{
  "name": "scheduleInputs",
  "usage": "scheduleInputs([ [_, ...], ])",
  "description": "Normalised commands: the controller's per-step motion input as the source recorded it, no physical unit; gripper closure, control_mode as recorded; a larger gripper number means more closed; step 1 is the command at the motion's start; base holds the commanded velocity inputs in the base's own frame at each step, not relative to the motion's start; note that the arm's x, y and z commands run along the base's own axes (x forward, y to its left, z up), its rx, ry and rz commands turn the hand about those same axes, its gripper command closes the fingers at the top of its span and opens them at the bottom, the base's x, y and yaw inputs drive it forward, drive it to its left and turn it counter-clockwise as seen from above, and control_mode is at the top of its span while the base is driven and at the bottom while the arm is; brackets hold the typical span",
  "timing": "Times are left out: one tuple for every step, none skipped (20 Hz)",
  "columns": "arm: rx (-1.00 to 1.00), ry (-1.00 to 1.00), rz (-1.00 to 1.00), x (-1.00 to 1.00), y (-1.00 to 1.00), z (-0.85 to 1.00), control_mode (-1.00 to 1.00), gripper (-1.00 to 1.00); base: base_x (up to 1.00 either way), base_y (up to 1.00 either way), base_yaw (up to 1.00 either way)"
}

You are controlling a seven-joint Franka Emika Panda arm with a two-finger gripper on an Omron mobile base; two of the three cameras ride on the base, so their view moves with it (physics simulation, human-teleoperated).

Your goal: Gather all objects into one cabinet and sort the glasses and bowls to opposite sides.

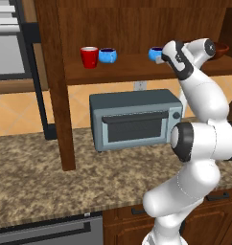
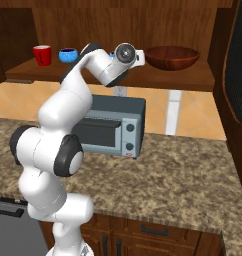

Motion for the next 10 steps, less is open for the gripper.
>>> scheduleInputs([
  [0.0, 0.0, 0.0, 0.28, 0.13, 0.0, -1.0, -1.0, 0.0, 0.0, 0.0],
  [0.0, 0.0, 0.0, 0.31, 0.2, 0.0, -1.0, -1.0, 0.0, 0.0, 0.0],
  [0.0, 0.0, 0.0, 0.22, 0.05, 0.0, -1.0, -1.0, 0.0, 0.0, 0.0],
  [0.0, 0.0, 0.0, 0.24, 0.04, 0.0, -1.0, -1.0, 0.0, 0.0, 0.0],
  [0.0, 0.0, 0.0, 0.24, 0.0, 0.0, -1.0, -1.0, 0.0, 0.0, 0.0],
  [0.0, 0.0, 0.0, 0.18, 0.0, 0.0, -1.0, -1.0, 0.0, 0.0, 0.0],
  [0.0, 0.0, 0.0, 0.09, 0.04, 0.0, -1.0, -1.0, 0.0, 0.0, 0.0],
  [0.0, 0.0, 0.0, 0.0, 0.0, -0.03, -1.0, 1.0, 0.0, 0.0, 0.0],
  [0.03, 0.0, 0.0, 0.0, 0.0, 0.0, -1.0, 1.0, 0.0, 0.0, 0.0],
  [0.08, 0.0, 0.0, 0.0, -0.22, 0.0, -1.0, 1.0, 0.0, 0.0, 0.0],
])
